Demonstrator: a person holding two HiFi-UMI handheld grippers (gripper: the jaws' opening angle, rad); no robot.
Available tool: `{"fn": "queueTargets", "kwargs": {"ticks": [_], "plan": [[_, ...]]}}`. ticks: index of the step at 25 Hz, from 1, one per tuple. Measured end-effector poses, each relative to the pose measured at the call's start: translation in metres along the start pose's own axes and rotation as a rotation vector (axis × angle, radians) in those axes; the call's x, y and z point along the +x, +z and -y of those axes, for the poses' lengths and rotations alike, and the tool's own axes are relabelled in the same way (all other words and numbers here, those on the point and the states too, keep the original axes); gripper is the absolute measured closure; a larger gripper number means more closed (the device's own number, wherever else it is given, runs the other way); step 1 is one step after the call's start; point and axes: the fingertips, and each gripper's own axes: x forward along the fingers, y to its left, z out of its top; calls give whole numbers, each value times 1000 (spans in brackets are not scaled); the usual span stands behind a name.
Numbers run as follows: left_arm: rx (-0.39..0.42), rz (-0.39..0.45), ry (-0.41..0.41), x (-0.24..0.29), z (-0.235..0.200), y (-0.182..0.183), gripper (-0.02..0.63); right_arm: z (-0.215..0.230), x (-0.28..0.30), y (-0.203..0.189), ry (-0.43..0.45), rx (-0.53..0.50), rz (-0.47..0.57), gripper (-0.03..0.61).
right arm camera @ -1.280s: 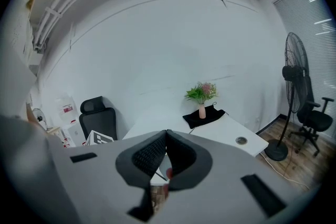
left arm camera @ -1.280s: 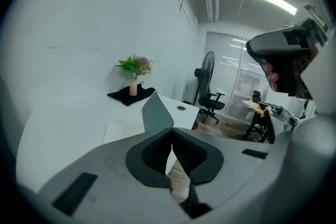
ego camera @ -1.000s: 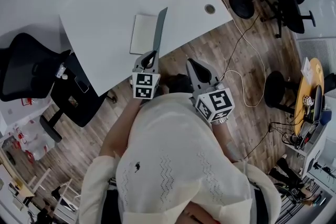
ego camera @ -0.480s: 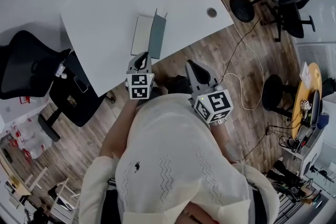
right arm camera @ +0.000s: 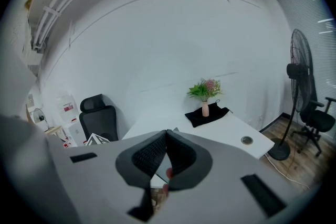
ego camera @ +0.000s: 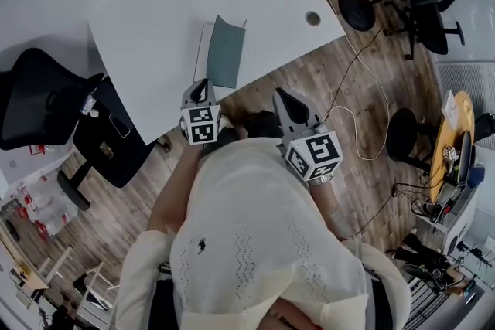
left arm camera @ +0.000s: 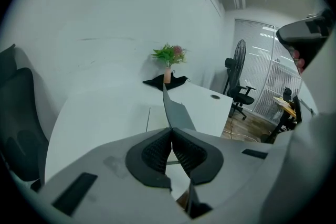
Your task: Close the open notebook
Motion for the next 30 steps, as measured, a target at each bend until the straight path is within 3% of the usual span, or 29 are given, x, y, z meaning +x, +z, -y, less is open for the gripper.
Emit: {"fn": "queueTargets", "kwargs": {"ticks": [25, 30], "plan": [[-53, -126, 56, 25, -38, -41, 594, 7, 20, 3, -20, -1, -30, 577], [-48, -126, 43, 25, -38, -43, 557, 8, 22, 4, -15, -3, -36, 577]]}}
